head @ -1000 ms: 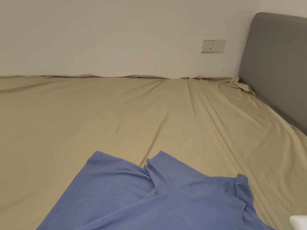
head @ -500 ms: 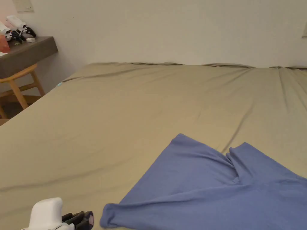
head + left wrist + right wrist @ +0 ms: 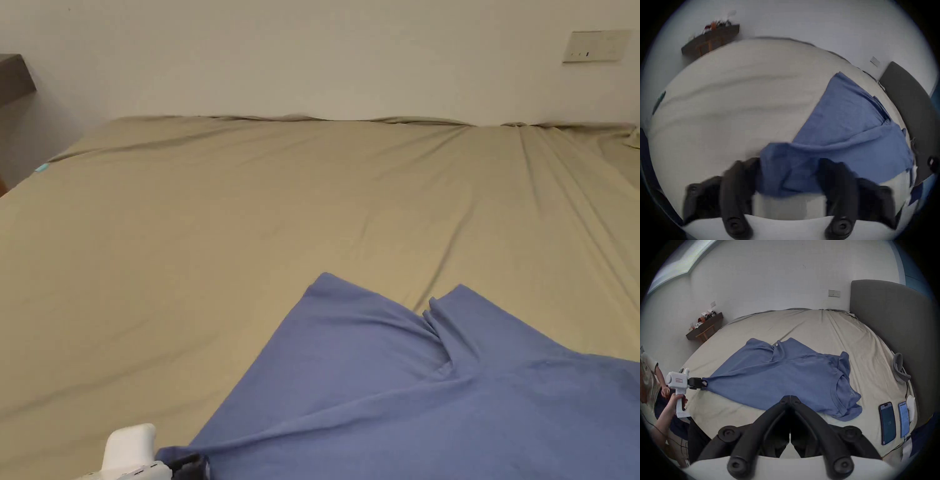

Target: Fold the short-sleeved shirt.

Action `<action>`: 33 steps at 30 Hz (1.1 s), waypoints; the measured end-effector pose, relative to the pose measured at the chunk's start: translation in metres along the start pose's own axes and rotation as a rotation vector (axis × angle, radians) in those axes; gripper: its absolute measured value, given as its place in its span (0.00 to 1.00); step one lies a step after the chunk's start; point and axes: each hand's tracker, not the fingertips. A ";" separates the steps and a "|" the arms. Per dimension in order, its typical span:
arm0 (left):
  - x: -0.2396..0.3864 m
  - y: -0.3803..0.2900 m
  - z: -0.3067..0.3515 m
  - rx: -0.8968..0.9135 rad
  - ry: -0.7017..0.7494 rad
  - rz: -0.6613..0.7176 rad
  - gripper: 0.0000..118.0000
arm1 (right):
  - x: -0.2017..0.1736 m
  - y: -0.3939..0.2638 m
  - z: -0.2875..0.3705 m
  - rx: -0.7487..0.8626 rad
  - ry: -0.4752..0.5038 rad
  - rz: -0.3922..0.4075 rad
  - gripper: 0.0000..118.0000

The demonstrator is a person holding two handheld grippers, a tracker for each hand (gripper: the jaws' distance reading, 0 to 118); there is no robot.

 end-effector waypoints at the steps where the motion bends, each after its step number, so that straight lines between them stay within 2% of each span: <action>1: -0.001 0.004 -0.001 0.001 0.019 -0.004 0.02 | 0.000 0.001 -0.003 -0.006 0.002 0.002 0.02; 3: -0.010 0.007 -0.002 -0.017 -0.045 0.101 0.02 | 0.001 0.003 -0.010 -0.024 0.005 0.004 0.02; 4: -0.009 0.014 0.007 -0.056 -0.063 0.095 0.02 | 0.002 0.005 -0.014 -0.037 0.007 0.003 0.02; 8: 0.010 0.018 0.039 0.024 -0.049 0.034 0.02 | 0.017 0.026 -0.036 -0.048 0.020 0.006 0.03; 9: 0.013 0.019 0.046 0.040 -0.053 0.026 0.02 | 0.021 0.037 -0.041 -0.040 0.018 0.006 0.19; 11: 0.024 0.023 0.061 0.058 -0.078 0.035 0.02 | 0.036 0.071 -0.068 -0.063 0.029 0.011 0.95; 12: 0.028 0.025 0.065 0.072 -0.100 0.046 0.02 | 0.045 0.084 -0.082 -0.039 0.033 0.018 1.00; 15: 0.034 0.028 0.069 0.067 -0.113 0.055 0.02 | 0.063 0.138 -0.138 -0.068 0.075 -0.036 1.00; 18: 0.038 0.029 0.068 0.057 -0.131 0.090 0.02 | 0.076 0.174 -0.219 -0.149 0.027 -0.058 1.00; 19: 0.039 0.030 0.066 0.054 -0.136 0.098 0.02 | 0.082 0.187 -0.240 -0.198 -0.018 -0.057 1.00; 22: 0.041 0.035 0.058 0.044 -0.128 0.114 0.02 | 0.079 0.189 -0.322 -0.342 -0.093 0.014 1.00; 24: 0.041 0.039 0.052 0.034 -0.119 0.126 0.02 | 0.073 0.179 -0.361 -0.461 -0.092 0.005 0.99; 26: 0.041 0.042 0.048 0.021 -0.104 0.126 0.02 | 0.063 0.166 -0.378 -0.540 -0.051 0.019 0.85; 27: 0.041 0.044 0.047 0.020 -0.101 0.125 0.02 | 0.058 0.160 -0.378 -0.550 -0.042 0.037 0.84; 28: 0.041 0.046 0.046 0.018 -0.102 0.125 0.02 | 0.051 0.160 -0.367 -0.463 -0.112 0.091 0.79; 29: 0.042 0.048 0.046 0.015 -0.104 0.123 0.02 | 0.049 0.162 -0.363 -0.461 -0.093 0.086 0.69; 30: 0.043 0.050 0.046 0.014 -0.104 0.117 0.02 | 0.048 0.163 -0.361 -0.468 -0.068 0.079 0.42; 31: 0.046 0.052 0.046 0.015 -0.103 0.113 0.02 | 0.049 0.166 -0.350 -0.459 -0.085 0.112 0.12; 32: 0.030 0.052 0.041 0.020 -0.108 0.105 0.02 | 0.046 0.168 -0.344 -0.423 -0.121 0.149 0.04; 33: 0.032 0.054 0.041 0.027 -0.111 0.102 0.02 | 0.045 0.168 -0.340 -0.403 -0.141 0.164 0.03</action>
